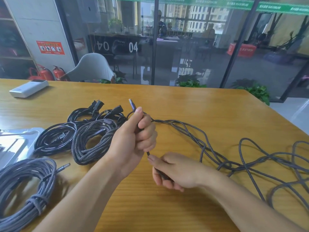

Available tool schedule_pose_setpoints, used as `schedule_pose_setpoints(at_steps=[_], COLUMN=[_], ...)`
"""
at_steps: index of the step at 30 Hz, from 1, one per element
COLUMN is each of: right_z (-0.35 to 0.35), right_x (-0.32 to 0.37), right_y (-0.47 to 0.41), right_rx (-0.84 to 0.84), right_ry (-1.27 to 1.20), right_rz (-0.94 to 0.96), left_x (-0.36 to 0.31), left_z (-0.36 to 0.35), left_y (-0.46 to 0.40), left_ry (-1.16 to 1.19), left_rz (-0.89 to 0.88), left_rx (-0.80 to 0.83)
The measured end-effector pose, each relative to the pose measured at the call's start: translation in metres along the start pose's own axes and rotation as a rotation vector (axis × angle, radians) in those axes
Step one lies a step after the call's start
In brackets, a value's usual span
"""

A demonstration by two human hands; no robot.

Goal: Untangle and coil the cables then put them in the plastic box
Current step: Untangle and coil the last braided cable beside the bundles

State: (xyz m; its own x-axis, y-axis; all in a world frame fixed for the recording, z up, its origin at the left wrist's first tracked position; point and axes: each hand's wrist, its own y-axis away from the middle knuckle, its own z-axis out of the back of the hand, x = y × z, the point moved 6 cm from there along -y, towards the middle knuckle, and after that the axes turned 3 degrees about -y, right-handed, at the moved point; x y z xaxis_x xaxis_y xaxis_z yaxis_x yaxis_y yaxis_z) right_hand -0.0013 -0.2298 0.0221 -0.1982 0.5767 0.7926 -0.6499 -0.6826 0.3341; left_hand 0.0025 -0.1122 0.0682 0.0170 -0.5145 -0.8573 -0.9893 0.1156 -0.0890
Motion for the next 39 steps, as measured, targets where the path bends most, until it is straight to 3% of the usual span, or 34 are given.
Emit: schedule_pose_setpoints(at_steps=[5, 11, 16, 19, 21, 24, 27, 29, 32, 39], right_z=[0.041, 0.091, 0.122, 0.137, 0.144, 0.14, 0.129, 0.123, 0.106, 0.088], right_x=[-0.009, -0.035, -0.051, -0.063, -0.059, -0.034, -0.016, -0.01, 0.0, 0.013], right_y=[0.003, 0.035, 0.058, 0.063, 0.054, 0.037, 0.031, 0.031, 0.027, 0.027], right_rx=[-0.076, 0.023, -0.038, -0.181, -0.438, -0.895, -1.128, -1.146, -1.033, -0.985], right_ry=[0.198, 0.071, 0.128, 0.326, 0.523, 0.735, 0.581, 0.387, 0.21, 0.193], right_rz=[0.019, 0.013, -0.095, -0.26, -0.316, -0.209, 0.038, 0.19, 0.282, 0.353], left_x=[-0.008, -0.015, -0.022, -0.025, -0.017, 0.005, 0.025, 0.031, 0.031, 0.018], left_z=[0.002, 0.004, 0.008, 0.011, 0.003, -0.016, -0.025, -0.024, -0.022, -0.01], left_y=[0.006, 0.008, 0.009, 0.01, 0.011, 0.013, 0.013, 0.011, 0.005, -0.008], left_ry=[0.001, 0.016, 0.013, 0.04, 0.019, -0.055, -0.147, -0.214, -0.313, -0.492], left_rz=[0.097, 0.132, 0.13, 0.145, 0.188, 0.278, 0.327, 0.321, 0.248, 0.022], left_rx=[0.13, 0.192, 0.191, 0.203, 0.242, 0.301, 0.308, 0.259, 0.137, -0.082])
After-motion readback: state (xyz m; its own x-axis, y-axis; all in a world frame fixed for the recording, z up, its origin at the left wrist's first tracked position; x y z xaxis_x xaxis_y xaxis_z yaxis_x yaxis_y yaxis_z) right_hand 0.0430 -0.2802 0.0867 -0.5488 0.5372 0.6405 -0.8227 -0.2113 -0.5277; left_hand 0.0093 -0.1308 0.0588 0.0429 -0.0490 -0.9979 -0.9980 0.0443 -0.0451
